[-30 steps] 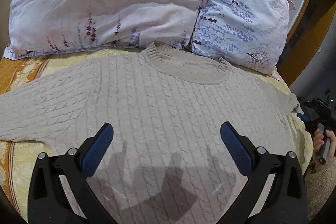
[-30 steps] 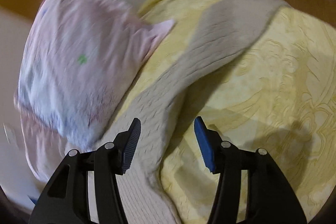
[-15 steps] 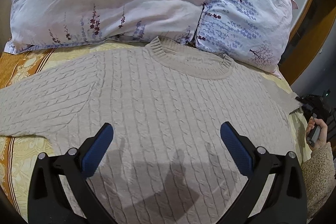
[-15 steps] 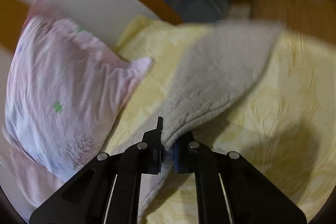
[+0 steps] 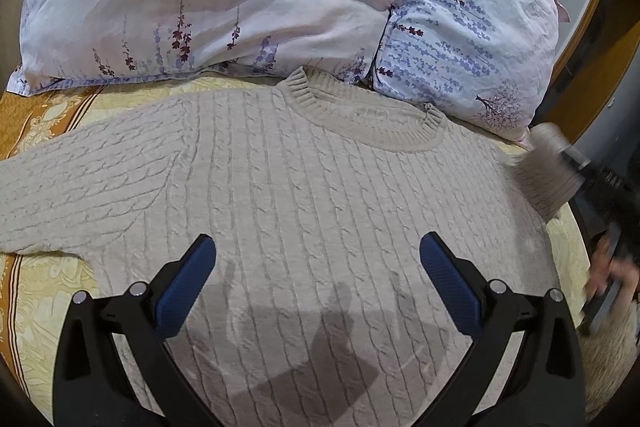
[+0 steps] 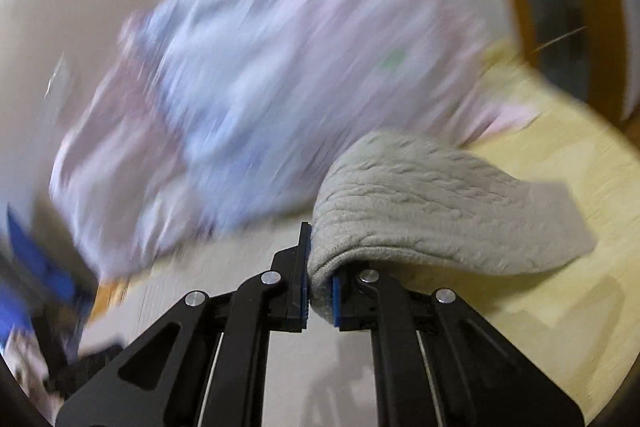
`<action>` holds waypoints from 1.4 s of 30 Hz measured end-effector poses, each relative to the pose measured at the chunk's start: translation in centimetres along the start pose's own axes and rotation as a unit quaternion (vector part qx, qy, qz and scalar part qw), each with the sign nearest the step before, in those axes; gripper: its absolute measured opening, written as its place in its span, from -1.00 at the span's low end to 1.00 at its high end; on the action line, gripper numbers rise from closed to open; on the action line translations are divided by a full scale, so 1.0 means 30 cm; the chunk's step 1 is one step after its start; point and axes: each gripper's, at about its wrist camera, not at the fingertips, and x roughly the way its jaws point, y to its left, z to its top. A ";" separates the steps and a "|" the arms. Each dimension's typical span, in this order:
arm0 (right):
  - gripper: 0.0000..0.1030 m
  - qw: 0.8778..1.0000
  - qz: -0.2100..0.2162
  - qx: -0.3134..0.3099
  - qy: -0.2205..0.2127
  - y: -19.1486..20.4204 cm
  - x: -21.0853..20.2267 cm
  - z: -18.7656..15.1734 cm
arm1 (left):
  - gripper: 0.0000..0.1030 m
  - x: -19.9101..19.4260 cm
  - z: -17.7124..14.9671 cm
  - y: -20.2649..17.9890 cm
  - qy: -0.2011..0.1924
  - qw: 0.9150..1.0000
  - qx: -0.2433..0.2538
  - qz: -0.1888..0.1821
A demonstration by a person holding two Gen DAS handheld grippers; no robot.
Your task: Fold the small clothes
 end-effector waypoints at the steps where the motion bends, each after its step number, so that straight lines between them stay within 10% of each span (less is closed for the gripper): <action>1: -0.83 0.999 0.007 0.000 0.042 0.027 0.063 -0.041 | 0.97 0.000 0.000 -0.003 0.000 1.000 0.001 0.000; 5: -0.67 0.993 0.015 0.035 0.111 0.039 0.144 -0.122 | 0.97 -0.014 -0.004 -0.010 0.000 1.000 0.004 -0.005; 9: 0.04 0.984 0.063 0.134 0.102 -0.056 0.106 -0.109 | 0.97 -0.028 -0.009 -0.005 -0.003 1.000 0.007 -0.008; 20: 0.00 0.972 -0.044 0.230 -0.004 -0.263 0.021 -0.016 | 0.97 -0.034 -0.017 0.009 -0.005 1.000 0.008 -0.014; 25: -0.82 0.980 -0.125 0.148 -0.041 -0.174 0.013 0.024 | 0.97 -0.050 -0.015 0.029 -0.011 1.000 0.012 -0.019; 32: -0.83 0.998 -0.020 -0.034 -0.046 0.224 0.024 0.025 | 0.97 -0.063 -0.008 0.075 -0.029 0.996 -0.030 -0.075; 37: -0.78 0.985 0.045 -0.150 0.070 0.480 0.204 -0.120 | 0.96 -0.048 -0.012 0.097 -0.022 0.993 -0.059 -0.104; 42: -0.26 0.968 0.082 -0.174 0.159 0.516 0.293 -0.232 | 0.96 -0.036 -0.020 0.123 -0.010 0.989 -0.086 -0.118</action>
